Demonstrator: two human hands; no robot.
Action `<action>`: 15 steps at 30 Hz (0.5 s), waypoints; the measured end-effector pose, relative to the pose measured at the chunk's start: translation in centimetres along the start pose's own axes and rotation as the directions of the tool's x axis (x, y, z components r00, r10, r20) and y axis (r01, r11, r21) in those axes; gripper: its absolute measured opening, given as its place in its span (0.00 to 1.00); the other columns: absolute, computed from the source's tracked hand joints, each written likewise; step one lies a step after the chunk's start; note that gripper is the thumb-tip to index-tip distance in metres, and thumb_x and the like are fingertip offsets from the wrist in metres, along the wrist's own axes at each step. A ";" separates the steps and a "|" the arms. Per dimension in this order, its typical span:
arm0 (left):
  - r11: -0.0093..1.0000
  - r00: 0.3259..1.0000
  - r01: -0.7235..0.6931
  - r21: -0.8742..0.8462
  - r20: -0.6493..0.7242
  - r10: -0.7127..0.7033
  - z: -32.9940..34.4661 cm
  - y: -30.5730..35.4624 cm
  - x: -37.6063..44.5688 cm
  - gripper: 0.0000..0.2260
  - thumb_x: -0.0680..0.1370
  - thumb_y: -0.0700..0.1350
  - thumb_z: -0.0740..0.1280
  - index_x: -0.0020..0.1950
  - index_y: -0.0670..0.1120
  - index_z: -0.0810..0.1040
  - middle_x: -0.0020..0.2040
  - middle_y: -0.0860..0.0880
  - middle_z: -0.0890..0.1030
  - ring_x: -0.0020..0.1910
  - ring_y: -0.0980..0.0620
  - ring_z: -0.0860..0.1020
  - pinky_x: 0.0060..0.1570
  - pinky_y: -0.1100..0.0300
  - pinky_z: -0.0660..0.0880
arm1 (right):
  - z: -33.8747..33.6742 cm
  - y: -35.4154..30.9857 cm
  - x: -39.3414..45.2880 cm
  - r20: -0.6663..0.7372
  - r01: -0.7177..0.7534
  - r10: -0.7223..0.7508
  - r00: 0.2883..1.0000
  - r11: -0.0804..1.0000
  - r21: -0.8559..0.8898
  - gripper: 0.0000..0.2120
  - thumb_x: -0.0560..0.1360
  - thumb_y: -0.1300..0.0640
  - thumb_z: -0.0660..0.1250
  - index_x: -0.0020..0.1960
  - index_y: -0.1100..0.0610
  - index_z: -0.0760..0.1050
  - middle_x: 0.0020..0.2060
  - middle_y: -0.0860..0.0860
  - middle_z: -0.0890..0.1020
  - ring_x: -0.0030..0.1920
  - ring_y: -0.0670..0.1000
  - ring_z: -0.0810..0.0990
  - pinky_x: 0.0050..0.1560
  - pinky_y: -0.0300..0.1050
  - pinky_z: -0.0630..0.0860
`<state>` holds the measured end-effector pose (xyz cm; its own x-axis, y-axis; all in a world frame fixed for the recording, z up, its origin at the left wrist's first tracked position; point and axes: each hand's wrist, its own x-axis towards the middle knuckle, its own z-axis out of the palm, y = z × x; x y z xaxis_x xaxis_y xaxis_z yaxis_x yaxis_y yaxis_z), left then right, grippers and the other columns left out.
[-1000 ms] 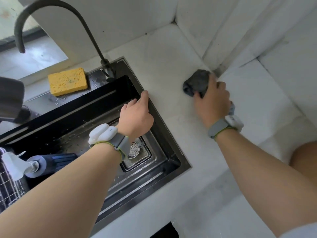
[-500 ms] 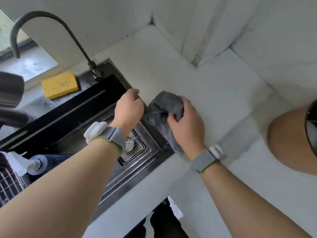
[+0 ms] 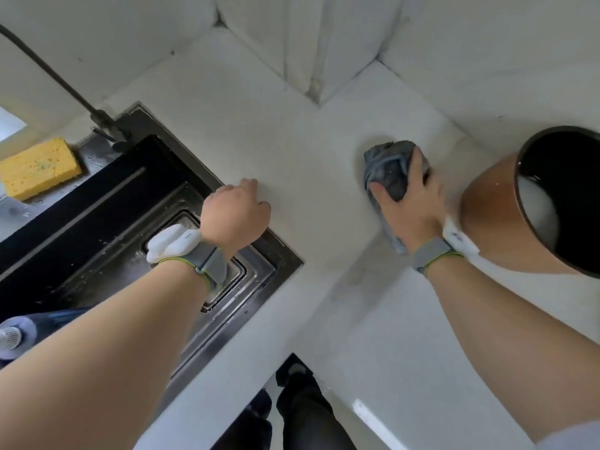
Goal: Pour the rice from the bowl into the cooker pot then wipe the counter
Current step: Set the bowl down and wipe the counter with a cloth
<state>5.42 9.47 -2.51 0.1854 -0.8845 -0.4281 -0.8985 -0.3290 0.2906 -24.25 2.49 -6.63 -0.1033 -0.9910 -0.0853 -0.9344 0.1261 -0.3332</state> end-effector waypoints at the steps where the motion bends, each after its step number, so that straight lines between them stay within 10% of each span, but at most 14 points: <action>1: 1.000 1.000 -0.004 -0.005 0.003 0.004 -0.2 0.0 0.0 0.14 0.81 0.46 0.57 0.64 0.42 0.70 0.53 0.40 0.78 0.56 0.36 0.75 0.54 0.47 0.72 | 0.5 -0.5 -0.6 -0.026 -0.009 0.008 1.000 1.000 -0.030 0.46 0.77 0.28 0.63 0.86 0.46 0.48 0.76 0.63 0.67 0.70 0.68 0.70 0.68 0.65 0.70; 15: 0.988 0.993 0.044 -0.150 0.117 -0.027 -1.1 -1.8 -0.8 0.26 0.82 0.42 0.57 0.81 0.50 0.65 0.76 0.42 0.73 0.70 0.39 0.75 0.67 0.46 0.75 | 6.9 -12.6 -20.4 0.065 0.379 -0.379 0.923 0.925 0.024 0.41 0.68 0.50 0.70 0.80 0.48 0.67 0.56 0.57 0.78 0.52 0.61 0.77 0.53 0.59 0.77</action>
<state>7.38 10.39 -1.76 0.1614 -0.8306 -0.5329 -0.8196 -0.4137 0.3965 -8.01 21.38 -7.18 0.2812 -0.9595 -0.0134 -0.8956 -0.2574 -0.3627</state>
